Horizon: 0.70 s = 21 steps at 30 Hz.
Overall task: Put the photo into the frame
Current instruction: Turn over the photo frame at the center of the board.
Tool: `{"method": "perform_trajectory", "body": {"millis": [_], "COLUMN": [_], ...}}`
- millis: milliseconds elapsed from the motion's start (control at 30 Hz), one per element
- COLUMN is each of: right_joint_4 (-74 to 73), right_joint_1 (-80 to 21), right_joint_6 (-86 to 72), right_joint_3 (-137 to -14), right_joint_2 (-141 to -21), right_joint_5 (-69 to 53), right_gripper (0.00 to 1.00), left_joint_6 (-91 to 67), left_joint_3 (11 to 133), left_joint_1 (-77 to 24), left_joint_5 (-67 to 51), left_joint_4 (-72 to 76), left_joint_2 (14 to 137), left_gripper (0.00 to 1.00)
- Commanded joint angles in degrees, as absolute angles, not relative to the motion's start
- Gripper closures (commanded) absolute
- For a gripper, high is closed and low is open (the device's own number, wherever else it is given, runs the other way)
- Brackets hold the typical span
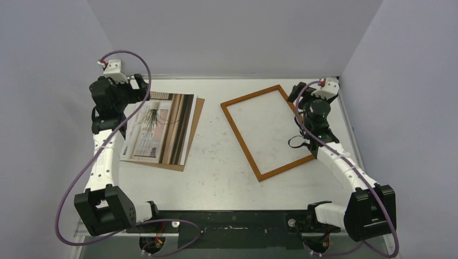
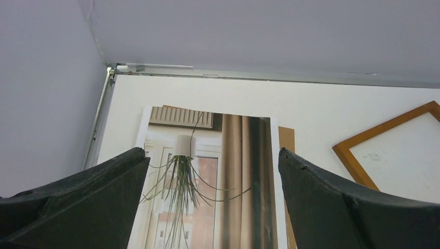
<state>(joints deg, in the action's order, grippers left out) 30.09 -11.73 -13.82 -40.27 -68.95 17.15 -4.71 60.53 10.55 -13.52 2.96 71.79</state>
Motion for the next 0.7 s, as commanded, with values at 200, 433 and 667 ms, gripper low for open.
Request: {"method": "perform_trajectory", "body": {"millis": [200,433,667], "right_joint_4": [-22.7,-13.5,-27.9], "right_joint_1": [-34.2,-33.8,-42.4], "right_joint_6": [-20.9,-19.3,-15.2], "right_joint_3": [-83.4,-72.9,-84.2], "right_joint_2": [-86.2,-81.4,-97.5], "right_joint_5": [38.4,23.3,29.1], "right_gripper": [0.1,0.1,0.1], "left_joint_6": [-4.1,-3.4,-3.4], "left_joint_3": [73.5,72.7,73.5], "left_joint_1": [15.8,16.3,16.3], "left_joint_5": [-19.5,-19.2,-19.4], "left_joint_4": [-28.9,-30.5,-33.3], "left_joint_2": [77.0,75.5,77.1], "left_gripper": [0.04,0.04,0.04]}}
